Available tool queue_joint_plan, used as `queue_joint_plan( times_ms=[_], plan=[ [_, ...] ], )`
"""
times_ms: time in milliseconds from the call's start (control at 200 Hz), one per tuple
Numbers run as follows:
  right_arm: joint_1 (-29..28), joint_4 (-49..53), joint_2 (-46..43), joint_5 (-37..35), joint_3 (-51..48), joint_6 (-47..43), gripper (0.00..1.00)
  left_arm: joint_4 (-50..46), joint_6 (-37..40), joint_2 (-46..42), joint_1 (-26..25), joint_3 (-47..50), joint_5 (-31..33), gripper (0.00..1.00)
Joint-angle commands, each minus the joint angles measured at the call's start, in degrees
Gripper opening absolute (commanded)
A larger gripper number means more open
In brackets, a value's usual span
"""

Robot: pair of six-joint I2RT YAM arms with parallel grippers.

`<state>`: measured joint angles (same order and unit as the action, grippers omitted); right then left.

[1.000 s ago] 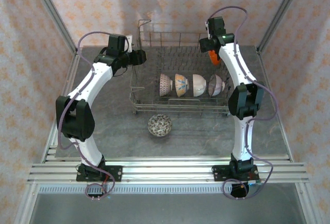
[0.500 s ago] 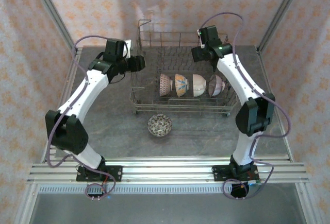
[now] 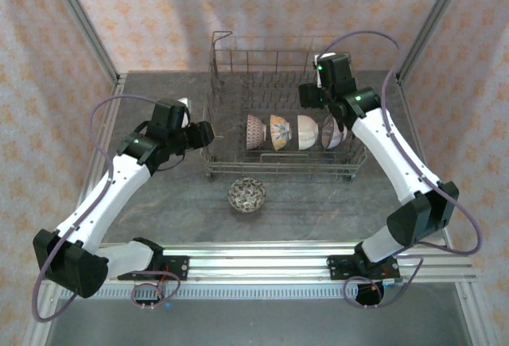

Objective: Load the bowls into the dish rack

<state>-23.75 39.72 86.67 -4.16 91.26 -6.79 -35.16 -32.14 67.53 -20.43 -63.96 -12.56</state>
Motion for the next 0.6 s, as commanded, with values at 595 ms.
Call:
queue_joint_plan(
  times_ms=[595],
  plan=[
    [-0.2,-0.8,-6.9,5.7,-7.5,2.1,0.84,-12.5,6.4,5.3,-8.6,-10.0,6.5,0.55]
  ],
)
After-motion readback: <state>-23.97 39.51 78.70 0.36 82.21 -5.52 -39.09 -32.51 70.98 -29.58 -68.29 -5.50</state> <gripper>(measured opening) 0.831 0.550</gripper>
